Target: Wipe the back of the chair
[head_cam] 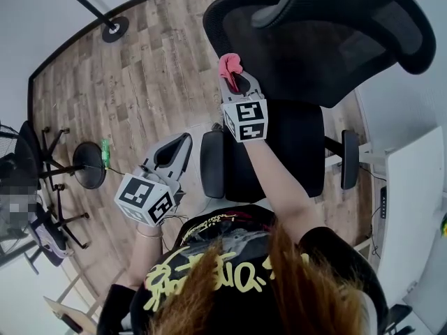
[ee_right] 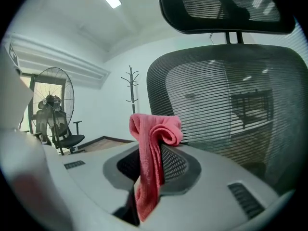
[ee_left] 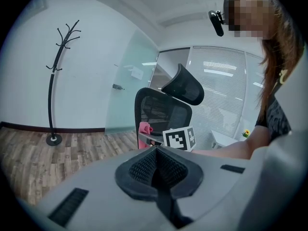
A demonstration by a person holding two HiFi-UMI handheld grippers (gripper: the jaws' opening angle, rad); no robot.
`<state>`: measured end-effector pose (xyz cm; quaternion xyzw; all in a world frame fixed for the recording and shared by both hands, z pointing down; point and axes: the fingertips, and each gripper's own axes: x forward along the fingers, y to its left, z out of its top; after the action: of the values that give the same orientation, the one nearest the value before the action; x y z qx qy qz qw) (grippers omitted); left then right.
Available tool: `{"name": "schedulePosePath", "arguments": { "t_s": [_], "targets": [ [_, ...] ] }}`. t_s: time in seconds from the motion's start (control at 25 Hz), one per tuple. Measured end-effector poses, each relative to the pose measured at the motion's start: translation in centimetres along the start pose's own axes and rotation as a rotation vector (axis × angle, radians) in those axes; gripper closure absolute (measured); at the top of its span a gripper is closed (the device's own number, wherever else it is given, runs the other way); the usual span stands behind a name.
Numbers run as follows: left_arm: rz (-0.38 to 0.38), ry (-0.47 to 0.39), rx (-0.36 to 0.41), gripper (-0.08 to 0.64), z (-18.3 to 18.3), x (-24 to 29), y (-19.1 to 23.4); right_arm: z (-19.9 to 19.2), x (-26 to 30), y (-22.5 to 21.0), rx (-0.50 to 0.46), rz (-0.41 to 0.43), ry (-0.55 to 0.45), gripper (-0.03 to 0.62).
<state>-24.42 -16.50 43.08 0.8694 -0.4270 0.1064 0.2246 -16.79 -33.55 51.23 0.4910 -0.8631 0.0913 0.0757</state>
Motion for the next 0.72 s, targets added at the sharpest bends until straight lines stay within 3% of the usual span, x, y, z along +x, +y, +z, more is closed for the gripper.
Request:
{"name": "schedulePosePath", "arguments": {
  "t_s": [0.2, 0.44, 0.72],
  "targets": [
    [0.001, 0.005, 0.002, 0.571, -0.2, 0.2, -0.4, 0.0, 0.4, 2.4, -0.046, 0.12, 0.017, 0.52],
    [-0.015, 0.004, 0.015, 0.571, 0.5, 0.9, -1.5, 1.3, -0.9, 4.1, -0.111, 0.202, 0.007, 0.52],
    [-0.068, 0.013, 0.04, 0.571, 1.3, 3.4, -4.7, 2.5, -3.5, 1.6, -0.143, 0.196, -0.008, 0.52]
  ]
}}
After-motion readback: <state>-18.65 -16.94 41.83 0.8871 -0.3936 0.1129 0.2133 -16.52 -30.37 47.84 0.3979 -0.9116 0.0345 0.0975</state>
